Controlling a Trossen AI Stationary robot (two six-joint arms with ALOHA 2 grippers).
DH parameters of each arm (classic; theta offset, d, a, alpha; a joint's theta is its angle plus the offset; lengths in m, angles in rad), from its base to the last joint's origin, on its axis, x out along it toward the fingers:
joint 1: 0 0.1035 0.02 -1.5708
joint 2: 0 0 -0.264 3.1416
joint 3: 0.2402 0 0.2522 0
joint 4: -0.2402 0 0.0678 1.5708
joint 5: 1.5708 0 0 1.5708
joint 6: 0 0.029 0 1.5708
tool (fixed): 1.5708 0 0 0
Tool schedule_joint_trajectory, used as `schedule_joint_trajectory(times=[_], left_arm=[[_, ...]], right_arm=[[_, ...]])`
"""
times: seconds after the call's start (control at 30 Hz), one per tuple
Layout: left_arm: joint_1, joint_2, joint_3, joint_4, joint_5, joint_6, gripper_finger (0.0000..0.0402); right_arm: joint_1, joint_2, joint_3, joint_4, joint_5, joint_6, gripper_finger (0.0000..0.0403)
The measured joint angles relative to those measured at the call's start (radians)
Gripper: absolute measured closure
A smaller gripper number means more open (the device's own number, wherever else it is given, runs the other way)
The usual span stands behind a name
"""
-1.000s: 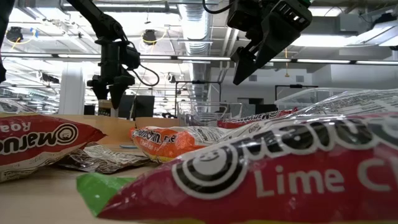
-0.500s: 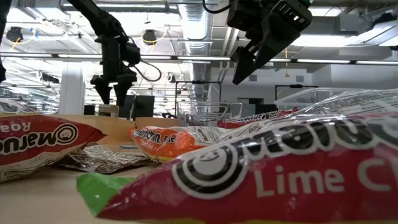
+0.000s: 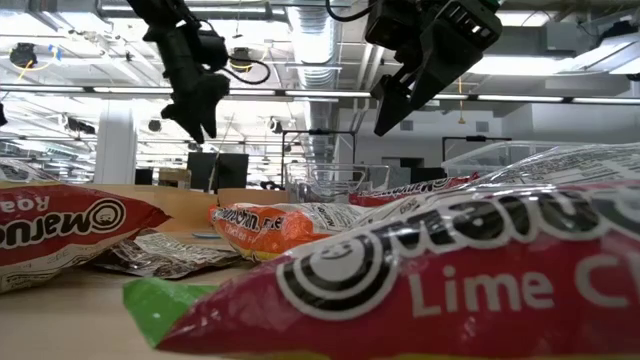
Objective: Pick & Place Food Item
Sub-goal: Put the gold seasoning bottle into the orange bin
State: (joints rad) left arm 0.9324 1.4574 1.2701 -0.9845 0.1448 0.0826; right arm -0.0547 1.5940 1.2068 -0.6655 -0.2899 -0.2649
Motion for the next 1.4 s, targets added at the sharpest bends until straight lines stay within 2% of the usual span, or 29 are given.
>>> schedule_joint_trajectory(times=[0.17, 0.27, 0.33, 0.8, 1.1, 1.4], left_arm=[[-0.068, 0.0, -0.076, 0.0, 0.002, -0.036, 0.0302], [-0.085, 0.001, -0.129, 0.027, -0.047, -0.046, 0.0368], [-0.079, 0.001, -0.16, 0.042, -0.086, -0.072, 0.0392], [0.025, 0.002, -0.34, 0.279, -0.106, -0.106, 0.0401], [0.046, 0.002, -0.352, 0.334, -0.282, -0.22, 0.0401], [0.046, 0.002, -0.352, 0.38, -0.375, -0.275, 0.0401]], right_arm=[[0.0, 0.0, 0.0, 0.0, 0.0, 0.0, 0.0033], [0.0, 0.0, 0.0, 0.0, 0.0, 0.001, 0.0033], [0.0, 0.0, 0.0, -0.001, 0.0, 0.003, 0.0033], [0.0, 0.0, 0.0, 0.007, 0.0, 0.003, 0.0033], [0.0, 0.0, 0.0, 0.008, 0.001, 0.003, 0.0033], [0.0, 0.0, 0.0, 0.008, 0.001, 0.003, 0.0033]])
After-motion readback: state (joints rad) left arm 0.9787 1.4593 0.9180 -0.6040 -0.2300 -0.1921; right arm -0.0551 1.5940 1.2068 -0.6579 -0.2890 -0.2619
